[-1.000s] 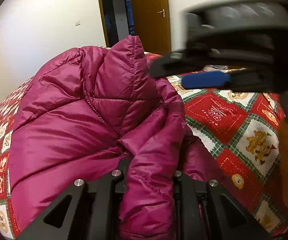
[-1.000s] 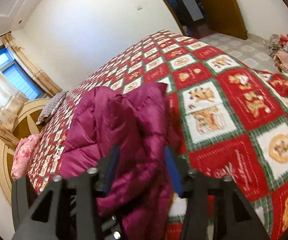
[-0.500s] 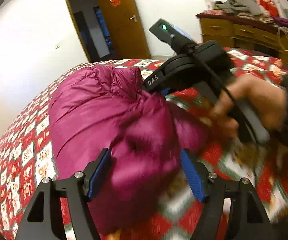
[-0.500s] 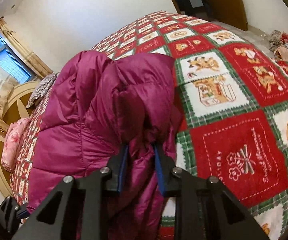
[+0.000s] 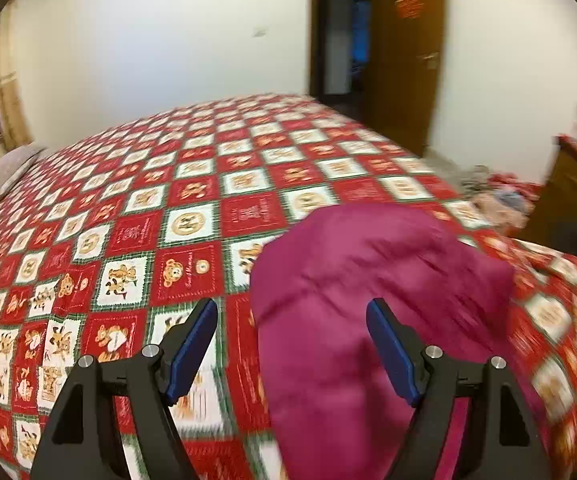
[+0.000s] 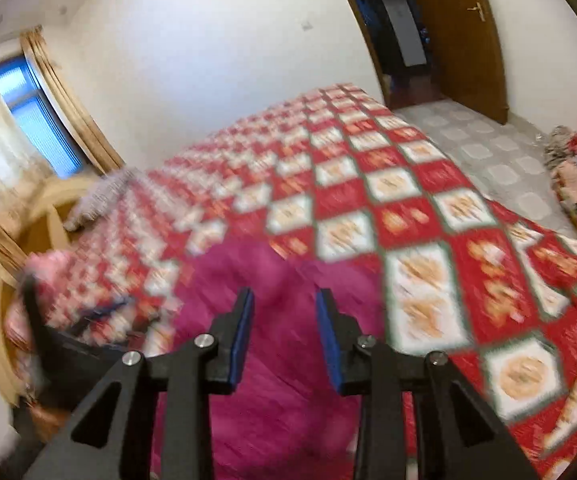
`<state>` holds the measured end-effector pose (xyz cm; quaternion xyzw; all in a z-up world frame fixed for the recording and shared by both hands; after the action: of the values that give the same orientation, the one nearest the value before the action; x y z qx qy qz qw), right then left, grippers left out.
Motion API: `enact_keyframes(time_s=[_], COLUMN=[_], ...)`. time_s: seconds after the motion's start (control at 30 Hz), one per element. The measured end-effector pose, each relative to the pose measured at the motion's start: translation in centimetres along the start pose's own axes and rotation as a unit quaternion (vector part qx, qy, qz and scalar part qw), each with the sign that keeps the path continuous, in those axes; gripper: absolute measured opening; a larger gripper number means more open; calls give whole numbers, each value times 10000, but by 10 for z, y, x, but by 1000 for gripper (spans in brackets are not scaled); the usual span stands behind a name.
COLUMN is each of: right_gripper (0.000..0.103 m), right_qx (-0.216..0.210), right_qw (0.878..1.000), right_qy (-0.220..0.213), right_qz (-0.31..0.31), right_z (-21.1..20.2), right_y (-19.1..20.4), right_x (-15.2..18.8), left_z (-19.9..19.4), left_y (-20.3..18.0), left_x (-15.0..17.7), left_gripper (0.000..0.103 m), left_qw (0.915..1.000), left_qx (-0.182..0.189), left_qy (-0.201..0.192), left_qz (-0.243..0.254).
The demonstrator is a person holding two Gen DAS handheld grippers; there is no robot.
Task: Fold large clothes
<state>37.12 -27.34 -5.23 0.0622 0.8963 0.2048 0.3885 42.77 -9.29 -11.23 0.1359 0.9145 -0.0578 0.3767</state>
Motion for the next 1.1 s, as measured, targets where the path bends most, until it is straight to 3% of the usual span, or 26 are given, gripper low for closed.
enact_keyframes(time_s=[0.07, 0.17, 0.3, 0.37, 0.57, 0.63, 0.77, 1.0, 1.1], right_gripper=[36, 36, 36, 36, 33, 39, 44, 45, 47], right_qx=[-249, -436, 311, 786, 1576, 1812, 1713, 1674, 1859], right_qw=[9993, 9917, 9855, 9870, 9859, 9830, 9851, 9853, 9812], right_qy=[-48, -30, -106, -158, -272, -215, 12, 291, 483], right_qz=[283, 1208, 1662, 1392, 501, 191, 178, 160, -181], right_z=[15, 54, 94, 97, 89, 94, 115, 127, 133], right_y=[15, 16, -16, -33, -65, -72, -84, -89, -83], right_x=[-13, -15, 13, 25, 41, 46, 57, 62, 63], left_z=[17, 37, 33, 32, 44, 47, 54, 74, 93], left_y=[-1, -11, -15, -17, -19, -21, -24, -34, -38], left_x=[6, 24, 31, 29, 29, 28, 19, -7, -9], left_gripper=[77, 77, 77, 77, 78, 79, 80, 84, 88], left_qw=[9996, 9982, 9980, 9980, 9979, 9978, 9979, 9950, 9924], left_qx=[-154, -172, -301, -248, -248, -274, -333, -873, -1082], left_qy=[170, 418, 324, 339, 371, 418, 479, 325, 322], left_qz=[-154, -390, -457, -476, -459, -427, -271, 349, 491])
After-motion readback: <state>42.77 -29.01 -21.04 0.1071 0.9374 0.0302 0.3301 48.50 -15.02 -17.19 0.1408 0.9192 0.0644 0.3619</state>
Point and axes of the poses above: each gripper's, at about its wrist camera, not at the fingertips, and z roughly the way its jaws point, y to its left, x to its underside, the point moved 7 cm from there along z, roughly the way its jaws point, and after that the axes turned 2 degrees about y, right-handed, at the moved point
